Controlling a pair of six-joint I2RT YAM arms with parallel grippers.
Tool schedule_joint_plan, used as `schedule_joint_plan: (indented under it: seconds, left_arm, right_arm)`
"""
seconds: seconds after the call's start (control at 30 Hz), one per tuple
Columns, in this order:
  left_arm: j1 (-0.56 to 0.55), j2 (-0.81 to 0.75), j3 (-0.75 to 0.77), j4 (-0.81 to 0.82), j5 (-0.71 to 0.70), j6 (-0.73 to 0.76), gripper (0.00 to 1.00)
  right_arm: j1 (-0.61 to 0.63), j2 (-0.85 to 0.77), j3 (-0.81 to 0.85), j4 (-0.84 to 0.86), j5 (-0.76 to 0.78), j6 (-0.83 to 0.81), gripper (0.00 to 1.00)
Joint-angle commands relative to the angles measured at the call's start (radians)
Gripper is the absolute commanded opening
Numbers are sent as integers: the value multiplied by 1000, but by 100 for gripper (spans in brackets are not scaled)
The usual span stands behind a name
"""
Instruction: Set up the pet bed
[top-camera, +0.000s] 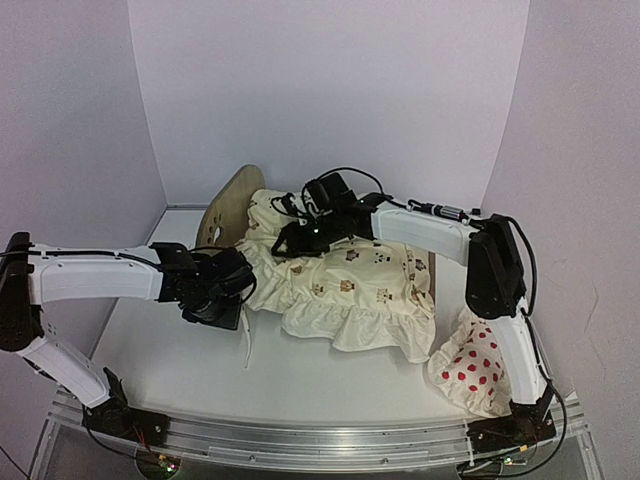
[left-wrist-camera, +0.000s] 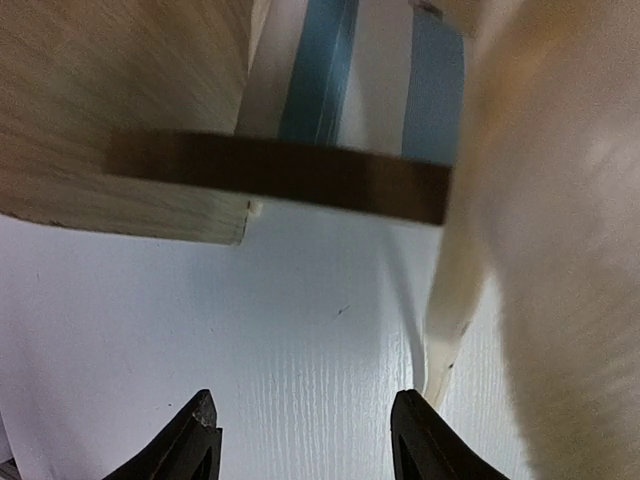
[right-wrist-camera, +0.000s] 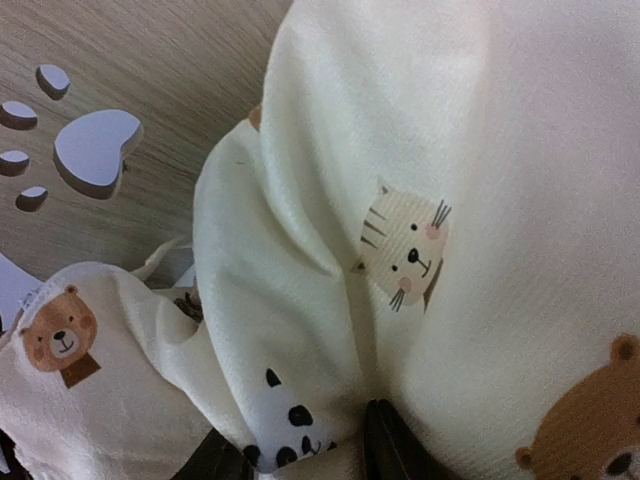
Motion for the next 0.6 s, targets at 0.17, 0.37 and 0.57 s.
schedule_joint_plan:
  seconds: [0.17, 0.37, 0.57]
  left_arm:
    - [42, -91, 121, -72, -99, 45, 60]
    - [106, -113, 133, -50, -100, 105, 60]
    - [202, -115, 147, 15, -70, 188, 60]
  right_arm:
    - [15, -36, 65, -71, 49, -28, 57]
    - [20, -111, 13, -78, 66, -37, 69]
    - [48, -203, -81, -89, 101, -75, 79]
